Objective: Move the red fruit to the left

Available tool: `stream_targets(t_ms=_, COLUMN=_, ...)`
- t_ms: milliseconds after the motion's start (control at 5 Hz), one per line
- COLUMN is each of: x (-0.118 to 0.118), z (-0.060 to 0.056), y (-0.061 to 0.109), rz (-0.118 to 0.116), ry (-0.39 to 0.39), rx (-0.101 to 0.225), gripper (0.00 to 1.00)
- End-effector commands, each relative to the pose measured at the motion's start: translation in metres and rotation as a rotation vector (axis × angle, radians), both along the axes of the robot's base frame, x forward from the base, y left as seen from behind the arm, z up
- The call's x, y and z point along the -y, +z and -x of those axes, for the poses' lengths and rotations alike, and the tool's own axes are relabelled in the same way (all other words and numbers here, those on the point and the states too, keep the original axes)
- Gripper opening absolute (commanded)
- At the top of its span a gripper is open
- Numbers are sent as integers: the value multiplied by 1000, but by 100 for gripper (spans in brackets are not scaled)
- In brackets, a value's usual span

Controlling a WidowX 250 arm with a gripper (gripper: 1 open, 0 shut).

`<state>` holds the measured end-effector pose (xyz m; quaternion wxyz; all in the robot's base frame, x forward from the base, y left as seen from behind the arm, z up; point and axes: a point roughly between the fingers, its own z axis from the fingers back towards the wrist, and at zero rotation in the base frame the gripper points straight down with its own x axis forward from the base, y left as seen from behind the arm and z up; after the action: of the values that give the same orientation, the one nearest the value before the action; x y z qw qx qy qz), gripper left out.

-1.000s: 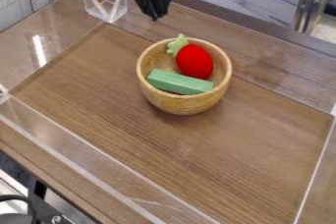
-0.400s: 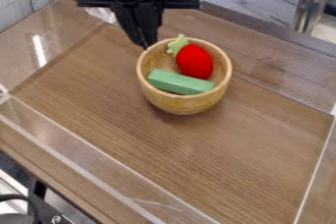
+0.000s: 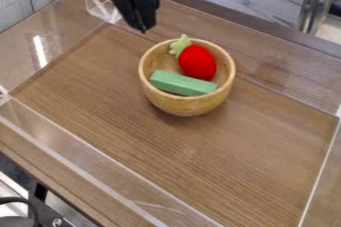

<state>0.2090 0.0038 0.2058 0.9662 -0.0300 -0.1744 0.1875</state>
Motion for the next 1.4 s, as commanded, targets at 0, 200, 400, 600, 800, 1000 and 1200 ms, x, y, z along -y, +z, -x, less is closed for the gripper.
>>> stream_targets(t_ms=0, x=6, z=-9, y=14, rz=-5, ry=-58, rx=28, gripper=0)
stream_targets(t_ms=200, x=14, z=-7, y=19, rz=-4, ry=-41, rx=25, gripper=0)
stream_targets(t_ms=400, x=22, z=-4, y=23, rz=-4, ry=-22, rx=20, gripper=0)
stream_targets(t_ms=600, x=32, z=3, y=20, rz=-5, ry=19, rx=12, gripper=0)
stream_targets(t_ms=800, x=41, z=10, y=15, rz=-9, ry=65, rx=0, gripper=0)
stream_targets(t_ms=1000, x=36, z=7, y=9, rz=-9, ry=78, rx=-4, gripper=0)
stream_targets(t_ms=1200, x=20, z=3, y=7, rz=-6, ry=103, rx=2, gripper=0)
